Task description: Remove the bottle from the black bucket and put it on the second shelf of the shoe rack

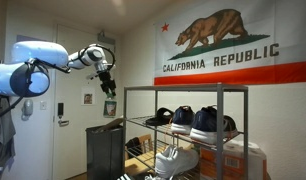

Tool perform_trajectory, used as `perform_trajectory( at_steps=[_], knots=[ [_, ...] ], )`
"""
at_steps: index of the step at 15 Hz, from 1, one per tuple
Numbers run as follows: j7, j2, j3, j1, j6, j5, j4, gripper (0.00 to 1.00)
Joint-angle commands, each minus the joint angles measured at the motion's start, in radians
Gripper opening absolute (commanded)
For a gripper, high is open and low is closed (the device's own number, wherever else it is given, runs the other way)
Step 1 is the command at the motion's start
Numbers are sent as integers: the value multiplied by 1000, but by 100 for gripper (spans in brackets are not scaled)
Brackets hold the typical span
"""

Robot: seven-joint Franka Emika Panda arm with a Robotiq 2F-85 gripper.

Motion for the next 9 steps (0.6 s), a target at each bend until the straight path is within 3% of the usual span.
perform_trajectory(
  at_steps=[1, 9],
  knots=[
    [22, -18, -7, 3, -88, 1, 14, 42],
    [52, -84, -23, -46, -119, 2, -64, 42]
  ],
)
